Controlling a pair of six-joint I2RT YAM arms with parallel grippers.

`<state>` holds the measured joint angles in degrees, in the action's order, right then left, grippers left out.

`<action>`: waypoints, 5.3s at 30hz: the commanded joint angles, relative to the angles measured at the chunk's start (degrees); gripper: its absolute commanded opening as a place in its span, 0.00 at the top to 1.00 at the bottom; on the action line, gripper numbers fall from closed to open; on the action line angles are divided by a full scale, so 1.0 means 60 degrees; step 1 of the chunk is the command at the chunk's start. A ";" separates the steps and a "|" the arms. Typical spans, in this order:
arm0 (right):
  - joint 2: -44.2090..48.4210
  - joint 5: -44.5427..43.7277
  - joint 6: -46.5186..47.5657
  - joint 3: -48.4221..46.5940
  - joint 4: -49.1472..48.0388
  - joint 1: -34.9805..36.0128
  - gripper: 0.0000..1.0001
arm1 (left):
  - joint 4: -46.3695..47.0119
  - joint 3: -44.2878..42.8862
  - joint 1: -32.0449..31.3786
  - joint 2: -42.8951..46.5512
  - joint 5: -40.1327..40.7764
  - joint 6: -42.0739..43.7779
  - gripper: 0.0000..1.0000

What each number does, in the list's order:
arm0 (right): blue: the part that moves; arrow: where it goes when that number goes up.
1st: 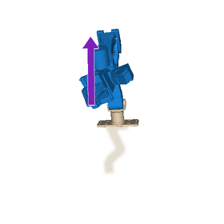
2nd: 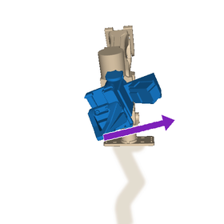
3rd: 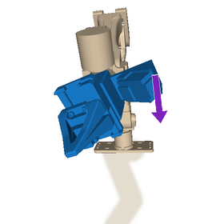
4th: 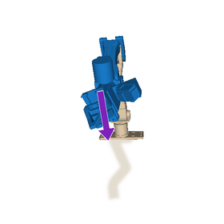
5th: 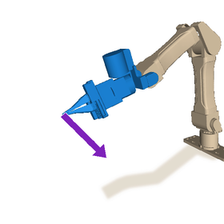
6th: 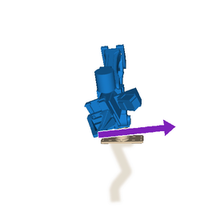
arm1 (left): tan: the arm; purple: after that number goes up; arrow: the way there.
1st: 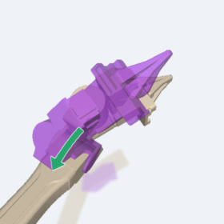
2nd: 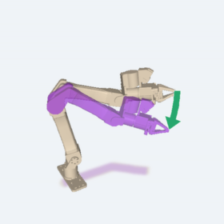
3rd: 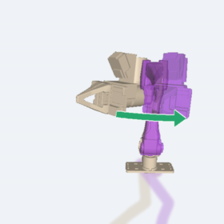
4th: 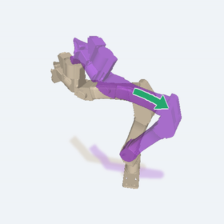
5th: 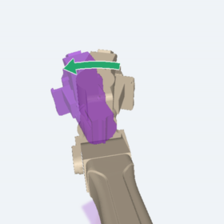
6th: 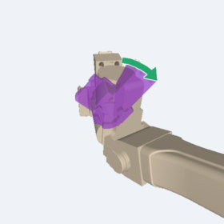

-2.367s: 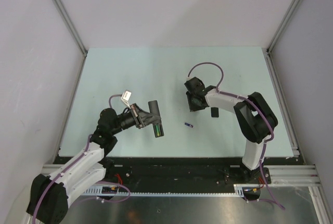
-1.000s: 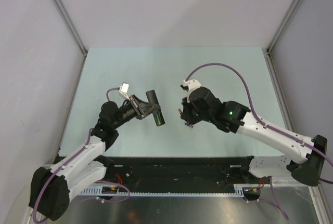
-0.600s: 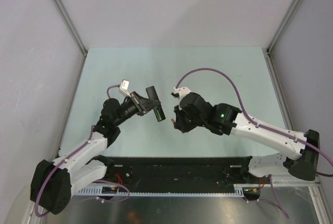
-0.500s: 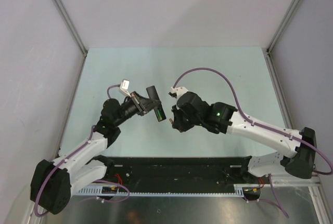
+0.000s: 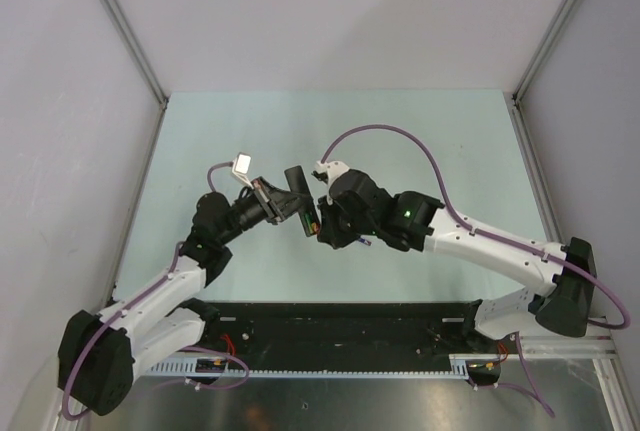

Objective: Load the batteries into the remote control
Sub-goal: Load the battery into the remote control.

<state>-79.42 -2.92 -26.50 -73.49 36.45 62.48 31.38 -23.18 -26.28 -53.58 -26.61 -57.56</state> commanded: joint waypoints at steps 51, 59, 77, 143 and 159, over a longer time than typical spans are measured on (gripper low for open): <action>-0.1587 -0.0948 -0.0256 -0.1884 0.0487 -0.0613 1.00 | 0.0923 0.0187 -0.0556 0.0830 -0.0516 -0.1771 1.00; -0.1954 -0.1915 -0.0519 -0.2399 0.1483 -0.0467 1.00 | 0.1479 0.0186 -0.0556 0.0391 -0.0150 -0.3149 1.00; -0.2423 -0.1858 -0.0403 -0.3073 0.2114 -0.0540 1.00 | 0.3178 0.0025 -0.0541 -0.0459 -0.0545 -0.4191 1.00; -0.2965 -0.2370 -0.0505 -0.4685 0.3535 -0.0628 0.55 | 0.3823 0.0084 -0.0131 -0.1807 -0.0677 -0.4586 1.00; -0.1443 -0.2428 -0.0564 -0.4188 0.2351 -0.0555 0.48 | 0.3911 0.0143 -0.0117 -0.2041 -0.0765 -0.4645 1.00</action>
<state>-93.49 -15.73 -29.76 -99.72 55.79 59.00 50.37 -20.47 -26.65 -66.02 -29.26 -84.03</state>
